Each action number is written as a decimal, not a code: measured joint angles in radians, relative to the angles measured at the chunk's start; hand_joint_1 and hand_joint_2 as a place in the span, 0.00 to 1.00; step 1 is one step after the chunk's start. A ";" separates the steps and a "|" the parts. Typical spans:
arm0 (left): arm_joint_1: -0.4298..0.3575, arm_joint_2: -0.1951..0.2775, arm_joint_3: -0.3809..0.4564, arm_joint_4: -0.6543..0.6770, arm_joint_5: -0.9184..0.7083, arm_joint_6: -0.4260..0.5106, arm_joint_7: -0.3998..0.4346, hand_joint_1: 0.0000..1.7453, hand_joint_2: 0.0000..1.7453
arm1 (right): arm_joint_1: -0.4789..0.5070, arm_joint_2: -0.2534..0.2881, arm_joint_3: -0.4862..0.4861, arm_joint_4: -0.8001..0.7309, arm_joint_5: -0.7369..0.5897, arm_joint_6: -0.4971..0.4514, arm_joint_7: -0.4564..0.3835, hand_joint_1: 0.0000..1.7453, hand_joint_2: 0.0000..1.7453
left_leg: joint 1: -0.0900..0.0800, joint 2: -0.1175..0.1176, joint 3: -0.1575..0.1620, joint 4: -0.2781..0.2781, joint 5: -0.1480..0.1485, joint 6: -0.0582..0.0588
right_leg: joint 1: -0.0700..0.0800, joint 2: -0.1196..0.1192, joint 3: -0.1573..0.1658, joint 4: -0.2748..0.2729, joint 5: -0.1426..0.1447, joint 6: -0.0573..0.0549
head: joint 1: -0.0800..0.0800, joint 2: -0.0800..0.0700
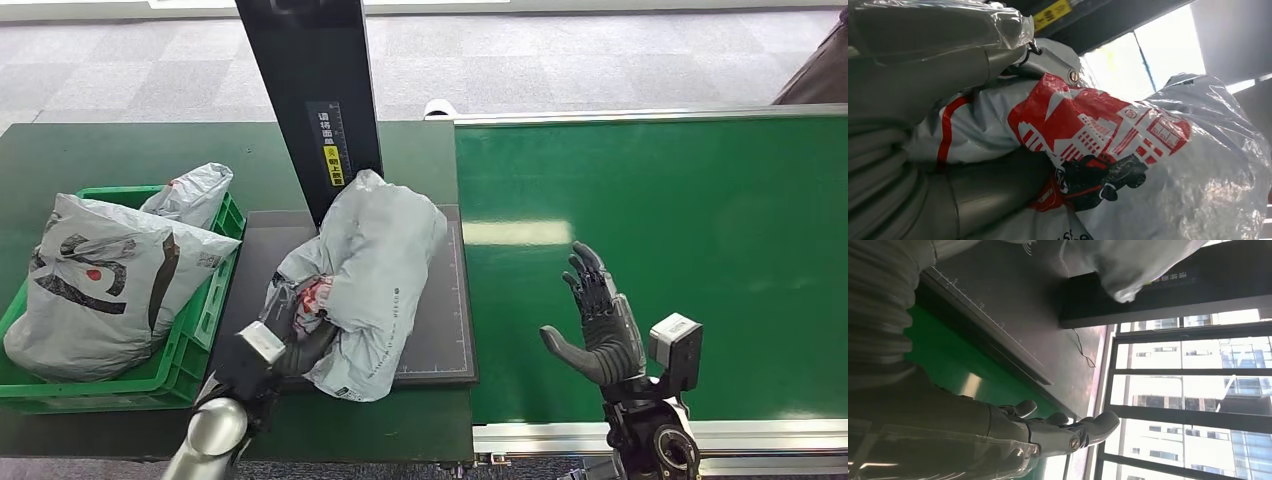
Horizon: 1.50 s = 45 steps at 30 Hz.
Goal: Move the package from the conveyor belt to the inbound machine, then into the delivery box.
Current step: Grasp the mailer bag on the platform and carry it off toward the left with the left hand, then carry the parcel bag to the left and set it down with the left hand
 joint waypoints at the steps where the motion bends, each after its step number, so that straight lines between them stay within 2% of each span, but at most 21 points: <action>1: 0.006 0.001 0.007 -0.022 0.045 -0.018 -0.012 1.00 1.00 | 0.000 -0.002 0.000 0.000 -0.003 -0.002 0.000 0.00 1.00 | 0.000 0.000 0.000 0.000 0.000 0.000 | 0.000 0.000 0.000 0.000 0.000 0.000 | 0.000 0.000; 7: 0.084 0.006 0.080 -0.227 0.251 -0.058 -0.098 1.00 1.00 | 0.020 -0.007 -0.012 -0.013 -0.015 -0.011 0.004 0.00 1.00 | 0.000 0.001 -0.002 0.000 0.000 0.000 | 0.000 0.001 -0.002 0.000 0.000 0.000 | 0.000 0.000; 12: 0.136 0.008 0.166 -0.398 0.290 -0.033 -0.149 1.00 1.00 | 0.035 -0.009 -0.028 -0.026 -0.017 -0.012 0.006 0.00 1.00 | 0.000 0.001 -0.002 0.000 0.000 0.000 | 0.000 0.000 -0.003 0.000 0.000 0.000 | 0.000 0.000; 15: 0.154 0.009 0.207 -0.472 0.257 0.062 -0.174 1.00 1.00 | 0.048 -0.009 -0.035 -0.038 -0.015 -0.013 0.005 0.00 1.00 | 0.000 0.001 -0.002 0.000 0.000 0.000 | 0.000 0.000 -0.002 0.000 0.000 0.000 | 0.000 0.000; 20: 0.158 0.038 0.296 -0.573 0.123 0.319 -0.181 1.00 1.00 | 0.099 -0.006 -0.060 -0.088 -0.016 -0.016 0.005 0.00 1.00 | 0.000 0.000 -0.002 0.000 0.000 0.000 | 0.000 0.000 -0.002 0.000 0.000 0.000 | 0.000 0.000; 24: 0.139 0.069 0.357 -0.603 0.024 0.416 -0.181 1.00 1.00 | 0.125 -0.004 -0.081 -0.125 -0.016 -0.022 0.010 0.00 1.00 | 0.000 0.000 -0.002 0.000 0.000 0.000 | 0.000 0.000 -0.002 0.000 0.000 0.000 | 0.000 0.000; 28: 0.124 0.096 0.412 -0.617 -0.180 0.608 -0.173 1.00 1.00 | 0.141 -0.001 -0.089 -0.148 0.006 -0.028 0.024 0.00 1.00 | 0.000 0.001 -0.002 0.000 0.000 0.000 | 0.000 0.000 -0.002 0.000 0.000 0.000 | 0.000 0.000; 31: 0.114 0.128 0.489 -0.617 -0.337 0.745 -0.122 1.00 1.00 | 0.155 0.000 -0.089 -0.155 0.025 -0.035 0.026 0.00 1.00 | 0.000 0.001 -0.001 0.000 0.000 0.000 | 0.000 0.000 -0.002 0.000 0.000 0.000 | 0.000 0.000; 34: 0.080 0.157 0.564 -0.594 -0.479 0.767 -0.019 1.00 1.00 | 0.164 0.004 -0.089 -0.164 0.048 -0.042 0.027 0.00 1.00 | 0.000 0.001 -0.001 0.000 0.000 0.000 | 0.001 0.000 -0.002 0.000 0.000 0.000 | 0.000 0.000; 40: -0.064 0.227 0.632 -0.431 -0.756 0.549 0.312 1.00 1.00 | 0.175 0.018 -0.091 -0.188 0.078 -0.044 0.035 0.00 1.00 | 0.001 0.002 0.000 -0.001 0.001 -0.001 | 0.001 0.001 -0.001 0.001 0.001 -0.001 | 0.000 0.000; 45: -0.116 0.267 0.659 -0.330 -0.842 0.509 0.428 1.00 1.00 | 0.181 0.029 -0.097 -0.196 0.103 -0.036 0.043 0.00 1.00 | 0.001 0.002 -0.001 -0.001 0.002 -0.001 | 0.001 0.002 -0.002 0.001 0.001 -0.002 | 0.001 0.000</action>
